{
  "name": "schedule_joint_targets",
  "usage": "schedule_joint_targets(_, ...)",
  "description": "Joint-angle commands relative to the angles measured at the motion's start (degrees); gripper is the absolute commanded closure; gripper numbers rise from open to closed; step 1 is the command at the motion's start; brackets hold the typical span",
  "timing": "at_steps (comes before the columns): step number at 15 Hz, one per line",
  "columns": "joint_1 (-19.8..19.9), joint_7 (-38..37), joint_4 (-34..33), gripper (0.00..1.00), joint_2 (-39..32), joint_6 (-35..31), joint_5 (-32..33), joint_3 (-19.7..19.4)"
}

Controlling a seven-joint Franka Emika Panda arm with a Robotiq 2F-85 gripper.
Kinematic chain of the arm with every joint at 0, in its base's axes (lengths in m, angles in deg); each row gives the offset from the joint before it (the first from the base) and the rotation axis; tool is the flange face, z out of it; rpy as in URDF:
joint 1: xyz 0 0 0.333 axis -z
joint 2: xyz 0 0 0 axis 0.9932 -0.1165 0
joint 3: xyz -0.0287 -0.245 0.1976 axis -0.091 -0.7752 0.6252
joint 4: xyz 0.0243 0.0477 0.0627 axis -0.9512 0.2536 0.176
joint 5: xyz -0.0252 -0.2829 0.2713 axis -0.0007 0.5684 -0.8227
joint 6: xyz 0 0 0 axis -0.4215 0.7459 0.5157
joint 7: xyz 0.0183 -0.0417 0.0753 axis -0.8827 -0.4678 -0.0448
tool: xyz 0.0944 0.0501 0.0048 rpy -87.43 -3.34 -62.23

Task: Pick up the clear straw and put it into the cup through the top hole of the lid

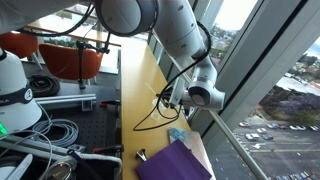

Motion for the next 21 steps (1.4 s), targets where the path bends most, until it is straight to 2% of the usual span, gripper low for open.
schedule_joint_targets(1,0.3,-2.1,-5.1,1.00,-3.7,2.7,-1.7,1.1)
schedule_joint_targets(13,0.1,-5.0,-11.0,1.00,-9.6,2.6,-1.5,1.9)
schedule_joint_targets(21,-0.2,-9.5,-13.6,1.00,-11.4,3.0,-1.4,1.9)
